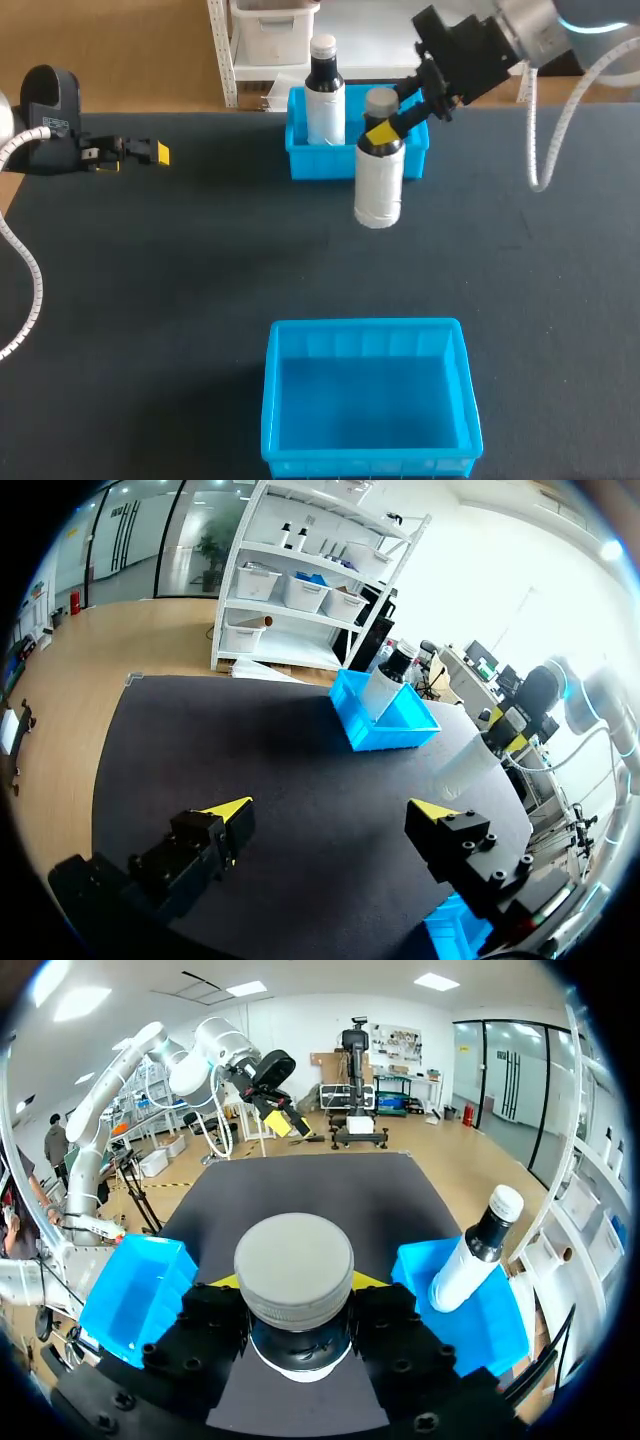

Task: Pick up the bottle, and place it in the far bin if it is heavy, or in the near bin if it is light.

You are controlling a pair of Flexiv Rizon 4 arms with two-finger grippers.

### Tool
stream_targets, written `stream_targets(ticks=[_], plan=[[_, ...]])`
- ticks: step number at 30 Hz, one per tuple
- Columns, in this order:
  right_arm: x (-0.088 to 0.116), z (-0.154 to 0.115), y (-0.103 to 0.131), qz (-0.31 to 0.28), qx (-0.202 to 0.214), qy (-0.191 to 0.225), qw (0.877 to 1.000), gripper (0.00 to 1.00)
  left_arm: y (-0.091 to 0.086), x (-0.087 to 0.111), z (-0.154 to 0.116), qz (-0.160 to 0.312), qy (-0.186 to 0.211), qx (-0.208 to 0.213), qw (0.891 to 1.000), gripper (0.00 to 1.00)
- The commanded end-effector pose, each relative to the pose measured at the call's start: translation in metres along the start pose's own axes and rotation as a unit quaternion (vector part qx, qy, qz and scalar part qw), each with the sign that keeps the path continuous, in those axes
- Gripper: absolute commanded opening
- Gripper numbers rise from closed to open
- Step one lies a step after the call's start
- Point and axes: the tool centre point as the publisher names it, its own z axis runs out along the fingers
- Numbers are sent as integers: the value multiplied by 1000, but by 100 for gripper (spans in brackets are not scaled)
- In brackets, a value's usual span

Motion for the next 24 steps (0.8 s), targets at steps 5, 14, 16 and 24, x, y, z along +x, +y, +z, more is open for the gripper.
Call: stream_targets(ticks=[5, 14, 16, 24], plan=[[14, -45, 35, 15, 62, 8, 998, 0, 0, 0, 0, 0, 0, 0, 1000, 100], [34, -84, 44, 42, 105, 18, 993, 0, 0, 0, 0, 0, 0, 0, 1000, 100], [37, -91, 45, 47, 113, 18, 992, 0, 0, 0, 0, 0, 0, 0, 1000, 100], [42, -120, 49, 66, 145, 23, 987, 0, 0, 0, 0, 0, 0, 0, 1000, 100]])
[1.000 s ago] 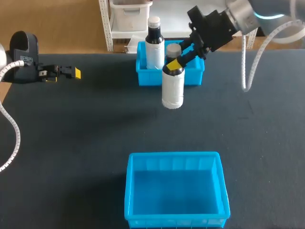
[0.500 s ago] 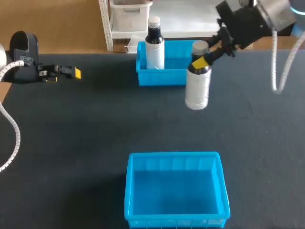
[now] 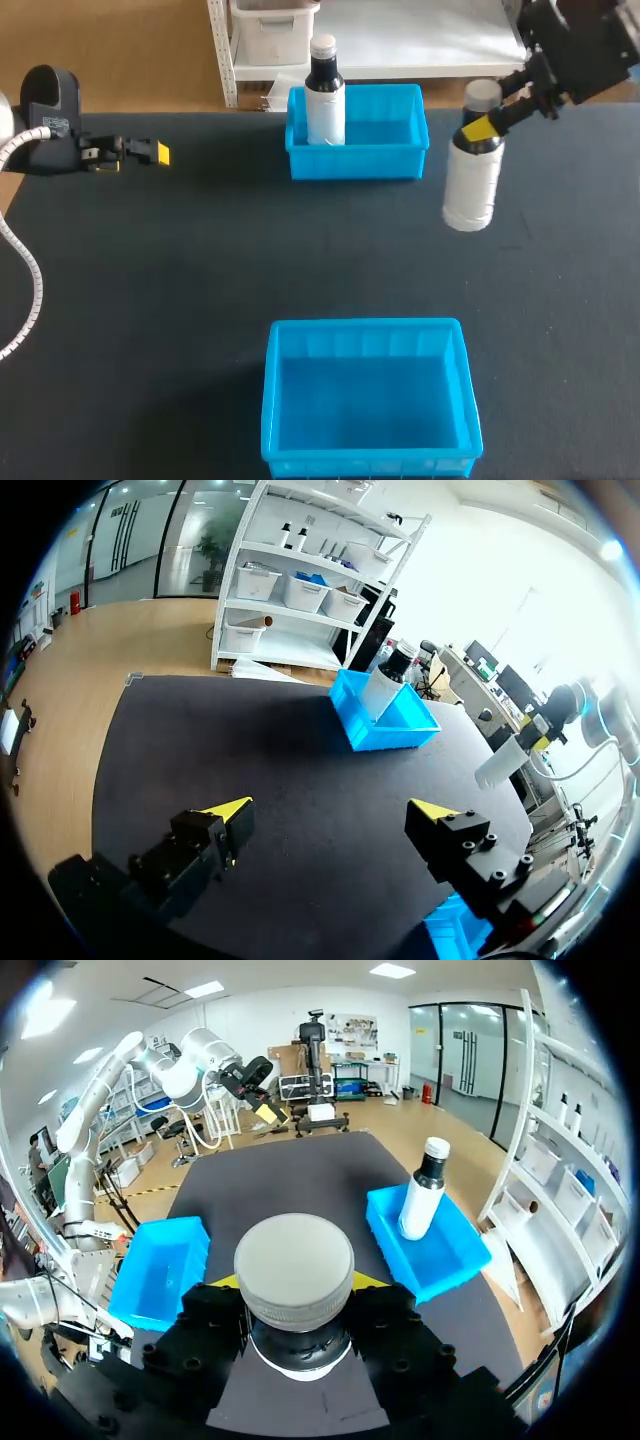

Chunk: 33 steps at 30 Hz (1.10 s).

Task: Pick up the bottle, and place it in the far bin if it is heavy, or in the near bin if it is light.

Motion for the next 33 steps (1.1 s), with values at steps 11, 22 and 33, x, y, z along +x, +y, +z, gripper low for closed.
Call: stream_targets(ticks=[11, 22, 33], plan=[[-9, -59, -19, 33, 105, -1, 994, 0, 0, 0, 0, 0, 0, 0, 1000, 100], [-41, -70, -69, 27, 136, 14, 990, 0, 0, 0, 0, 0, 0, 0, 1000, 100], [-77, -42, -123, 17, 143, 7, 990, 0, 0, 0, 0, 0, 0, 0, 1000, 100]])
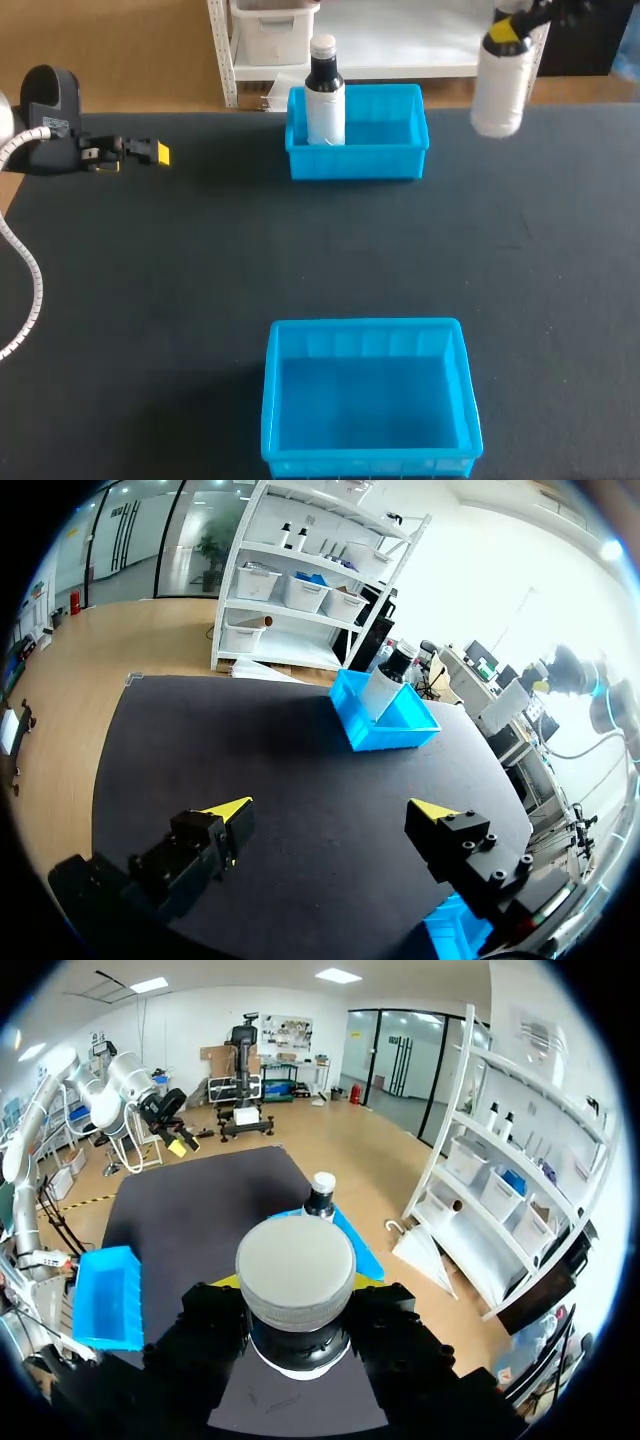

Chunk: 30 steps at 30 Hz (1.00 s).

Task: Pick up the bottle, and place it in the far bin if it is heavy, or in the near bin if it is light.

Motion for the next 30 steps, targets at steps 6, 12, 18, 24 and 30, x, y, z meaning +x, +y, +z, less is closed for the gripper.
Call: stream_targets(ticks=[6, 12, 18, 24, 30], plan=[[-28, 53, -40, -4, -23, 0, 1000, 0, 0, 0, 0, 0, 0, 0, 1000, 100], [-37, 83, -49, -8, -43, -4, 999, 0, 0, 0, 0, 0, 0, 0, 1000, 100], [-42, 114, -60, -9, -64, -11, 998, 0, 0, 0, 0, 0, 0, 0, 1000, 100], [-46, 141, -76, -9, -74, -19, 997, 0, 0, 0, 0, 0, 0, 0, 1000, 100], [-45, 161, -84, 1, -80, -24, 996, 0, 0, 0, 0, 0, 0, 0, 1000, 100]])
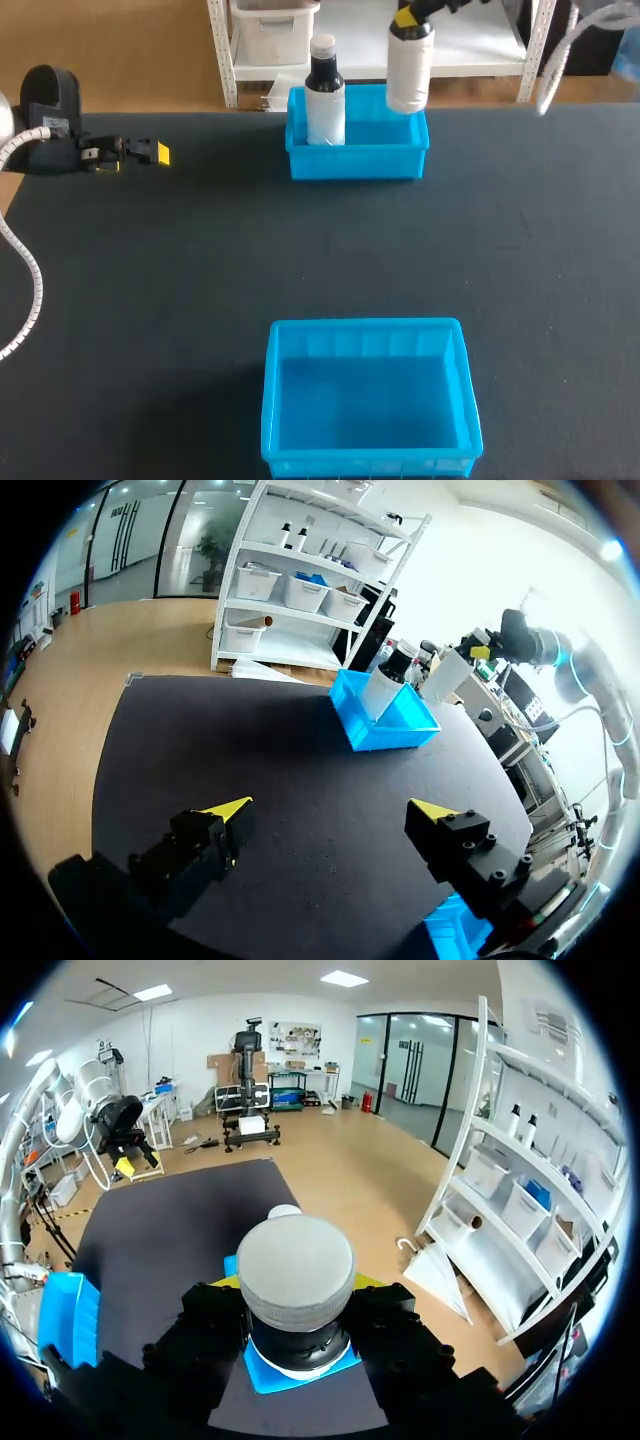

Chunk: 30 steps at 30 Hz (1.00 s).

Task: Pick up the bottle, and place it in the far bin if it is heavy, or in the near bin if it is light.

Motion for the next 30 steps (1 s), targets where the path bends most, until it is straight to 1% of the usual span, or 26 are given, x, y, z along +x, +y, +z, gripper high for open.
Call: stream_targets(ticks=[1, 7, 13, 30], plan=[[-4, 23, -21, 4, -47, -2, 999, 0, 0, 0, 0, 0, 0, 0, 1000, 100], [-1, 41, -21, 8, -60, -5, 998, 0, 0, 0, 0, 0, 0, 0, 1000, 100], [6, 55, -18, 14, -74, -2, 997, 0, 0, 0, 0, 0, 0, 0, 1000, 100], [30, 75, -17, 11, -90, 0, 996, 0, 0, 0, 0, 0, 0, 0, 1000, 100]])
